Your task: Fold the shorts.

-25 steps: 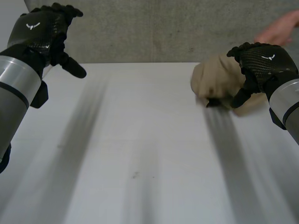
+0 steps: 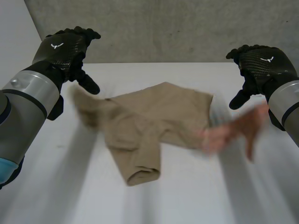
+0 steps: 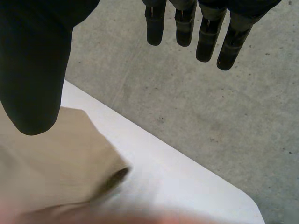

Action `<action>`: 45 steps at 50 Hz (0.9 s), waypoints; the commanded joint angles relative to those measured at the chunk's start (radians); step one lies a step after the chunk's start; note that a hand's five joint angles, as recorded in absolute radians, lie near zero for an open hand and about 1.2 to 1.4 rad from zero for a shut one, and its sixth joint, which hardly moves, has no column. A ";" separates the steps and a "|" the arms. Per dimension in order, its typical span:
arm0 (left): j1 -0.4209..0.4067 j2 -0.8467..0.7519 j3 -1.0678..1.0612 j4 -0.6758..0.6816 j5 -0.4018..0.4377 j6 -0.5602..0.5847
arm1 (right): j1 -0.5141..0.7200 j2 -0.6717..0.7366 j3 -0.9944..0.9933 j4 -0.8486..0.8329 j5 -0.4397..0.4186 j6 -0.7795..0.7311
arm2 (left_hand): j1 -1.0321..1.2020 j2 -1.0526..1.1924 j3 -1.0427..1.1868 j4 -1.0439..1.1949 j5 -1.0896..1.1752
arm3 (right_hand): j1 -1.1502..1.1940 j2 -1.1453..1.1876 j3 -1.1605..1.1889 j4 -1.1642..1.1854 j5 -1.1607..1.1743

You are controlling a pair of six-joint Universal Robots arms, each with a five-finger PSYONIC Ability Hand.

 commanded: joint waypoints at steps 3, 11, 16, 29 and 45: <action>0.000 -0.010 0.000 0.002 0.000 0.006 | 0.002 0.003 0.007 -0.001 -0.001 -0.001 | -0.025 -0.011 -0.021 -0.014 -0.024 | -0.012 -0.044 -0.042 -0.060 -0.065; 0.003 -0.065 0.017 0.002 0.000 0.012 | 0.003 0.003 0.009 -0.003 -0.001 -0.003 | -0.011 0.004 -0.006 0.001 -0.009 | -0.012 -0.044 -0.042 -0.060 -0.065; 0.012 -0.142 0.043 -0.010 0.006 0.087 | 0.003 0.005 0.009 -0.005 -0.001 -0.004 | 0.007 0.022 0.012 0.018 0.009 | -0.012 -0.044 -0.042 -0.060 -0.065; 0.130 -0.432 0.141 -0.056 -0.058 0.576 | 0.002 0.039 0.007 -0.006 -0.003 -0.009 | 0.069 0.083 0.073 0.080 0.070 | -0.012 -0.044 -0.042 -0.060 -0.065; 0.233 -0.610 0.249 -0.094 -0.170 0.751 | 0.000 0.046 0.009 -0.028 -0.003 -0.009 | 0.695 0.710 0.700 0.707 0.697 | -0.012 -0.044 -0.042 -0.060 -0.065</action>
